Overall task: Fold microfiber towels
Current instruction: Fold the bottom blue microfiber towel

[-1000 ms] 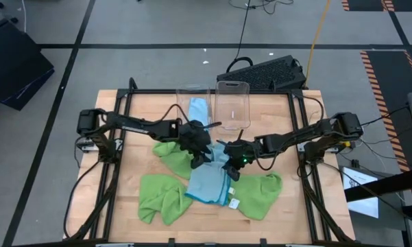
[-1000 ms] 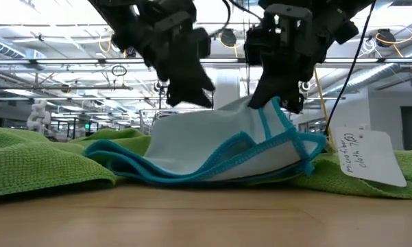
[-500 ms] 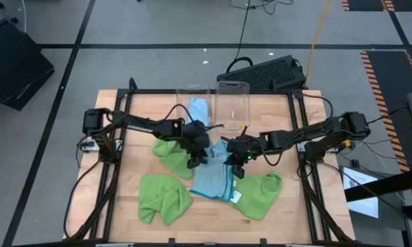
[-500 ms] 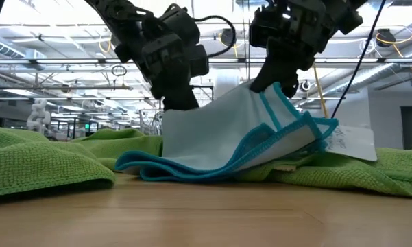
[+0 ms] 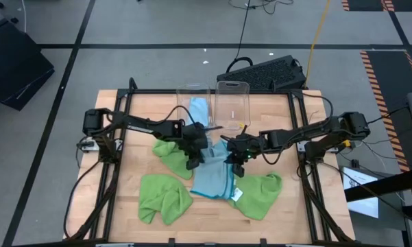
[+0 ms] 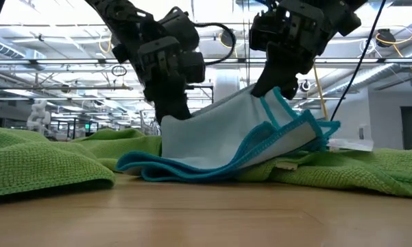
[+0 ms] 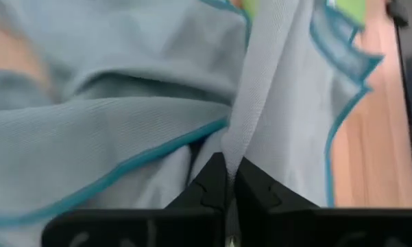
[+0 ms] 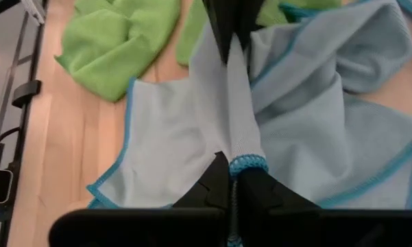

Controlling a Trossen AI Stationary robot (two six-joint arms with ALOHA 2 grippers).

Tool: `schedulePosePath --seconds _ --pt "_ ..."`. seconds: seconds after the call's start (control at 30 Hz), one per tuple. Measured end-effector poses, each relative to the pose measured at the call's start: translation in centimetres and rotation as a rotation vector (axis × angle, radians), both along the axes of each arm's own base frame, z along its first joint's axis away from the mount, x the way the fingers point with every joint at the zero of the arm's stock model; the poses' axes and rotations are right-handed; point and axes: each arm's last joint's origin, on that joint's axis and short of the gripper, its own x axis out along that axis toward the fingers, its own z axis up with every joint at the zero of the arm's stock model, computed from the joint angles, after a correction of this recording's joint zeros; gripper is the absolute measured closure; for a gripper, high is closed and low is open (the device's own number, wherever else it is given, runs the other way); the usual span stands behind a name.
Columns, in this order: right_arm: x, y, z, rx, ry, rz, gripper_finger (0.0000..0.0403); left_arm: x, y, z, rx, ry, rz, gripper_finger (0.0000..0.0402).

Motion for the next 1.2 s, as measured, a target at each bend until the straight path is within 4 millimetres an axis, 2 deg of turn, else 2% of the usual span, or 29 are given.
schedulePosePath --seconds 0.23,0.37,0.57,0.7,0.87,1.0,1.2 --pt "-0.1 -0.3 -0.1 0.004 0.014 -0.015 0.0401 -1.3 -0.2 3.1 0.067 -0.018 0.112 0.0392" --pt "0.0 -0.2 0.0 0.033 0.012 -0.038 0.0401 -1.6 -1.2 3.9 0.094 -0.030 0.123 0.0385" --pt "0.0 0.0 0.0 0.119 0.026 -0.121 0.0401 -2.0 -4.3 4.2 0.212 -0.014 0.146 0.0394" --pt "0.0 1.0 0.1 0.111 0.015 -0.077 0.0401 -2.3 -7.2 4.2 0.310 -0.035 0.132 0.0395" --pt "-0.2 2.5 0.1 0.103 0.015 -0.023 0.0401 -2.7 -9.8 4.3 0.353 -0.050 0.183 0.0393" --pt "0.1 3.5 -0.2 0.143 0.003 -0.025 0.0401 -3.1 -11.0 4.3 0.368 -0.055 0.202 0.0396" --pt "1.3 4.7 -1.2 0.211 -0.027 -0.038 0.0399 -3.3 -11.4 3.6 0.401 -0.032 0.193 0.0394"
